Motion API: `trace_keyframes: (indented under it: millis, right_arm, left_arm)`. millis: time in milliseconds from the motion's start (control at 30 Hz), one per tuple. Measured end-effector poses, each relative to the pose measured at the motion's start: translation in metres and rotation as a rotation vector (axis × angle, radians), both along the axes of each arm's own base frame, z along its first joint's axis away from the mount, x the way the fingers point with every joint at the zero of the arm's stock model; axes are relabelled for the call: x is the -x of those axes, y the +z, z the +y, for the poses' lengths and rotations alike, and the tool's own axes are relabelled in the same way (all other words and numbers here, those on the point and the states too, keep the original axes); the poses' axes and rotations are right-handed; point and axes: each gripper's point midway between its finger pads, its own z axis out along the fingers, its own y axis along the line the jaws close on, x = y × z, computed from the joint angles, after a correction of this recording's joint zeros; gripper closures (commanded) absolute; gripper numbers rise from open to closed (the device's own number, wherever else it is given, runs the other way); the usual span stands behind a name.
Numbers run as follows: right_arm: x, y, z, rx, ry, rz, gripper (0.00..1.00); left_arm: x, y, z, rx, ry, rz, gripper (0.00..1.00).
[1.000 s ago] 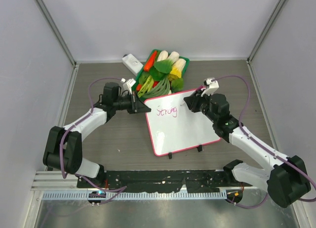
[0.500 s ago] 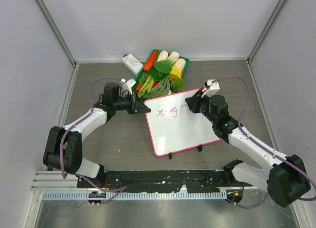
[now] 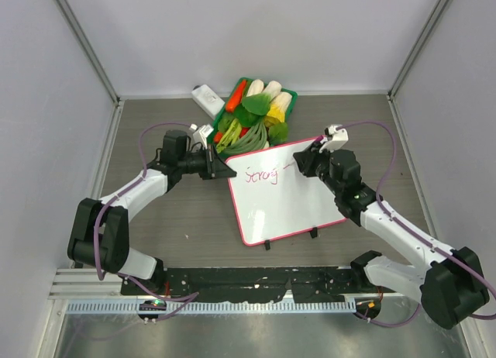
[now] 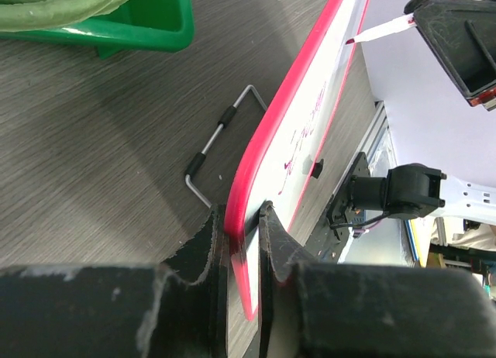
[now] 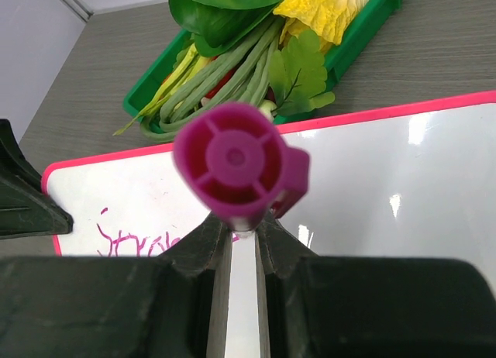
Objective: Write a sentence on the whiteboard
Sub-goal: Write with the whiteboard marker on the whiteboard.
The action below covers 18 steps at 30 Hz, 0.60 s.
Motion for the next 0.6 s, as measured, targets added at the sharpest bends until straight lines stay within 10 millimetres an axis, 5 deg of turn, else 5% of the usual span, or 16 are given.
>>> trace_keyframes:
  millis: [333, 600]
  right_arm:
    - [-0.001, 0.017, 0.006, -0.035, 0.019, -0.025, 0.99]
    - [-0.005, -0.001, 0.006, -0.018, 0.009, 0.018, 0.99]
  left_arm:
    - [0.001, -0.002, 0.001, -0.006, 0.003, 0.007, 1.0]
    - [0.0, -0.002, 0.001, -0.009, 0.006, 0.009, 1.0]
